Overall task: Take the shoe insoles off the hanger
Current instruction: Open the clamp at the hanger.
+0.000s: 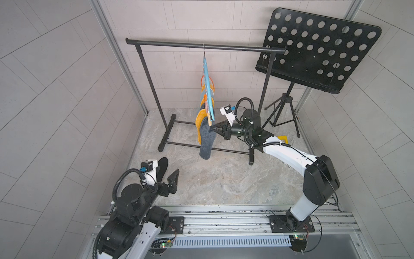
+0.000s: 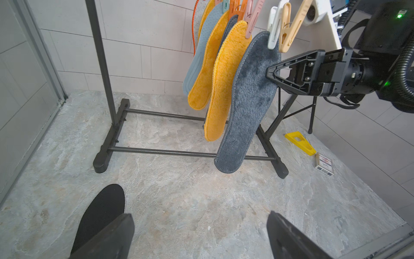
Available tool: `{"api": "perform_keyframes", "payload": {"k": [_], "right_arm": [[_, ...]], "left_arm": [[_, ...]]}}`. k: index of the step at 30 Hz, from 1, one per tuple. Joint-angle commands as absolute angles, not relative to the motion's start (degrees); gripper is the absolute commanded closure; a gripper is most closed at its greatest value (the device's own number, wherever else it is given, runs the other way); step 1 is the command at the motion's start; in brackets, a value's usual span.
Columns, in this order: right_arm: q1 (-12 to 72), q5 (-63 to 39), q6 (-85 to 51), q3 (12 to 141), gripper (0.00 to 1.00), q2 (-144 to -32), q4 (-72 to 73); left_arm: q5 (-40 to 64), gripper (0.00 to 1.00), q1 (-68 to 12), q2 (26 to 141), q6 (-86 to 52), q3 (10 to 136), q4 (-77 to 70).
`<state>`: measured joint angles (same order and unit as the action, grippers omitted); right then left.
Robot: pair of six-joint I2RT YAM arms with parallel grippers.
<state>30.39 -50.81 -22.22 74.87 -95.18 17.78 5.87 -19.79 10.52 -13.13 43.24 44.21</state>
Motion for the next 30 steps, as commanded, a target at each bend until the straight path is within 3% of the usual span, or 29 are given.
{"api": "perform_keyframes", "payload": {"k": [1, 9, 19, 24, 28, 30], "right_arm": [[30.6, -53.6, -20.1, 74.9, 1.00, -94.1, 17.3], [30.2, -56.7, -16.9, 74.8, 1.00, -92.4, 12.5], [29.8, -61.3, -13.2, 78.5, 1.00, -92.6, 3.9], [29.3, -62.0, -13.1, 80.0, 1.00, -92.6, 2.0], [29.3, -62.4, -13.4, 80.8, 1.00, -92.8, 1.4], [29.3, -62.9, -14.5, 81.4, 1.00, -93.1, 1.5]], "left_arm": [[11.3, 0.00, -20.0, 17.2, -12.9, 45.7, 39.3], [25.7, 0.02, -19.7, 46.7, -8.2, 59.4, 23.9], [40.4, 0.03, -17.3, 66.6, 2.7, 76.2, 26.1], [43.9, 0.12, -14.7, 69.7, 7.0, 78.5, 27.9], [47.8, 0.27, -12.8, 73.9, 8.6, 81.5, 29.1], [51.3, 0.28, -12.2, 76.4, 9.5, 83.5, 30.7]]}}
